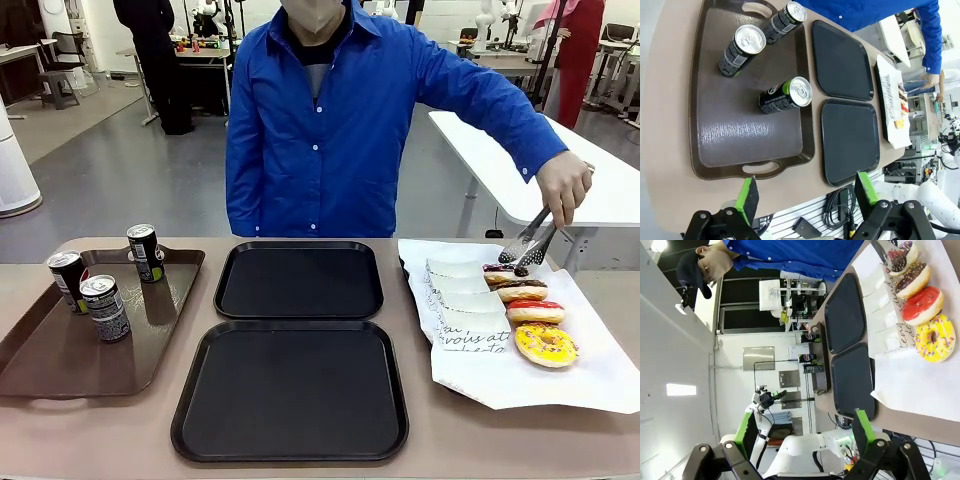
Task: Set up donuts and drinks on trays.
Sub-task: Pick up one Pepsi coke and place it on the Flat Tray.
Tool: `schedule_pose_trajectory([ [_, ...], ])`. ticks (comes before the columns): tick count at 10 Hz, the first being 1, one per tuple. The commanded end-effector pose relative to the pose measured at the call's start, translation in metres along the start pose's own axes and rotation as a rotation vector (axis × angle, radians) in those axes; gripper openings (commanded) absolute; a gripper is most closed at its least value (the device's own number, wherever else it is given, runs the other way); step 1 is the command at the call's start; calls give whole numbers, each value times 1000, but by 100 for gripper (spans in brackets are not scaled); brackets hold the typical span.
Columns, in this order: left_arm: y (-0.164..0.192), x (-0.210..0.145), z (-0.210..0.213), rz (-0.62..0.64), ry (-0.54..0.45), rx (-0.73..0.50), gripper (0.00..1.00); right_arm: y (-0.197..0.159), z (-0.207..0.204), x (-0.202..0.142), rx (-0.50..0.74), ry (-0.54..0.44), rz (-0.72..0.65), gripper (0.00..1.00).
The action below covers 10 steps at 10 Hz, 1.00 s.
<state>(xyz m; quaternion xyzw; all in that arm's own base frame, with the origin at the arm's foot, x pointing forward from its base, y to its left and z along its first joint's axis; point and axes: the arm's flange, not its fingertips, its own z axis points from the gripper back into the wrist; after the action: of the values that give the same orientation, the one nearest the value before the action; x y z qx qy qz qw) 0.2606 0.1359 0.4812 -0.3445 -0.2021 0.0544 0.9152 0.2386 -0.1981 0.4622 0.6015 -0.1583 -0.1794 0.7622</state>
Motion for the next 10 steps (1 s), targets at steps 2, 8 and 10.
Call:
schedule_pose_trajectory([
  [2,1,13,-4,-12,25,-15,100,-1,2,0,17,0,1,100],
  [8,1,13,-4,-12,25,-15,100,-1,2,0,17,0,1,100],
  [10,1,13,-4,7,26,12,100,-1,2,0,17,0,1,100],
])
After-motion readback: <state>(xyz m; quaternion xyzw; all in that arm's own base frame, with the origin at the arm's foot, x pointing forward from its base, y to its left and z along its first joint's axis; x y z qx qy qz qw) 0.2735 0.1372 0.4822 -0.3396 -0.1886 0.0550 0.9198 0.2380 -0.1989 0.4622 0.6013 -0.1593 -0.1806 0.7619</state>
